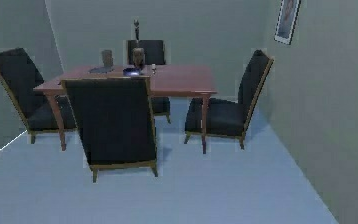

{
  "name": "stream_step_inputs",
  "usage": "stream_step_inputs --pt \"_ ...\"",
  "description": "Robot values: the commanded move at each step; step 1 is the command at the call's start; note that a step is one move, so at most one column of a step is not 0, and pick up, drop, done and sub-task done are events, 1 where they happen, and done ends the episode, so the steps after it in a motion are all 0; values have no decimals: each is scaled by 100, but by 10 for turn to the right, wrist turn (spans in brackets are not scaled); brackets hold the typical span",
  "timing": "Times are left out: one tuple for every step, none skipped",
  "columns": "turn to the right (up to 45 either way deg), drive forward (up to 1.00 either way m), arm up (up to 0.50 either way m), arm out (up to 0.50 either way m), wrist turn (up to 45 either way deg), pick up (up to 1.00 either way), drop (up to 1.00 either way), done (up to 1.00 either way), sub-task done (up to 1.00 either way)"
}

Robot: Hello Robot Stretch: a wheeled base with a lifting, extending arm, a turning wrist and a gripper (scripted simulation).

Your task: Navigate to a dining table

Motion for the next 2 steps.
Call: stream_step_inputs --pt "30 0 0 0 0 0 0 0 0" --pt "0 65 0 0 0 0 0 0 0"
